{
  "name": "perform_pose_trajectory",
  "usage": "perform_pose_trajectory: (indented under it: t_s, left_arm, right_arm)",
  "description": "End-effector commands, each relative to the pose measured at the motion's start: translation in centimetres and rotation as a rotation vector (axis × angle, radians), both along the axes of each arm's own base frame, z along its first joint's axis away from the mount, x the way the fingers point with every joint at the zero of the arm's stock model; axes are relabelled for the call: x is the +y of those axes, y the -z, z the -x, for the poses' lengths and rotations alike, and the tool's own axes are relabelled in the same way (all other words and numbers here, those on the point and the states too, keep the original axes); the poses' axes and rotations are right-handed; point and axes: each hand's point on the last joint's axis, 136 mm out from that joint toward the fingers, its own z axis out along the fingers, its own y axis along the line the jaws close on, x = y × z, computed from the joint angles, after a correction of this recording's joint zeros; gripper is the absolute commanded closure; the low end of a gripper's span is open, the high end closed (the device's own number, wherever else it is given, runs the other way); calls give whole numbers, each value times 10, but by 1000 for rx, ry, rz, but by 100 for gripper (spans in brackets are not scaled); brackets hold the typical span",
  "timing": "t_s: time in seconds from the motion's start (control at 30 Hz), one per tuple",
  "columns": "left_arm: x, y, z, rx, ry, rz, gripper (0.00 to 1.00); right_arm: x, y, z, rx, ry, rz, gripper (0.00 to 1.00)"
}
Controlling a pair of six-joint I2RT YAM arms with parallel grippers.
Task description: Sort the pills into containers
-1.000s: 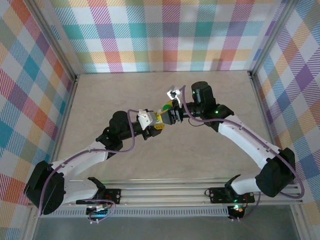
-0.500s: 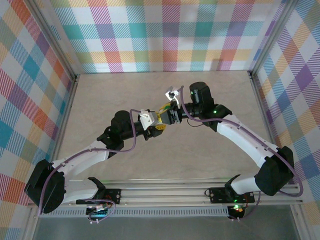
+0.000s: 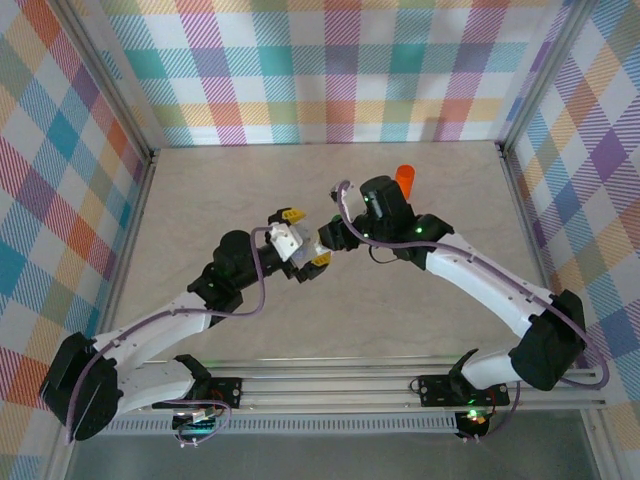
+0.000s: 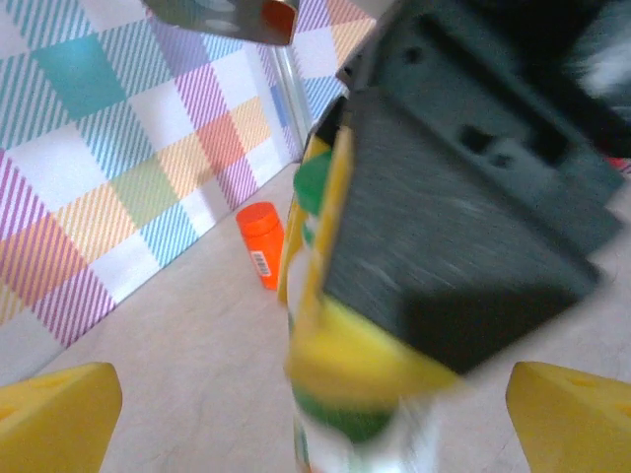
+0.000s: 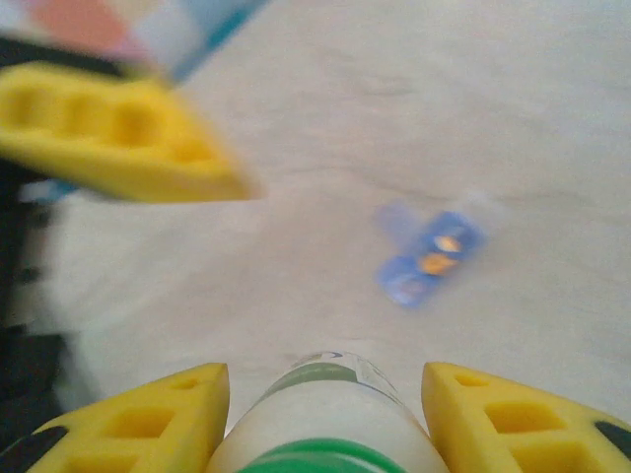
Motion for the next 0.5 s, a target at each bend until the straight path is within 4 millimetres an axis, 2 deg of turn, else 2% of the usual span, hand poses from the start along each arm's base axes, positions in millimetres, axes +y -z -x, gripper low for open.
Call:
perform_pose_trajectory:
  t_s: [0.0,0.13,0.33,0.47]
  left_arm:
    - [13,2,2,-11,-70,31,0]
    - [29,8,-1,24,-163,71,0]
    - [60,-4,-21,93,-377,156,0]
    - [59,-7,-20,164,-370,173,0]
  right_arm:
    - [-44,12,-46,-76,304,178,80]
    - [-53,38,-68,-83,384,265,79]
    - [-46,82,-88,-25,416,310,78]
    - [-41,107,-94,25,437,306,76]
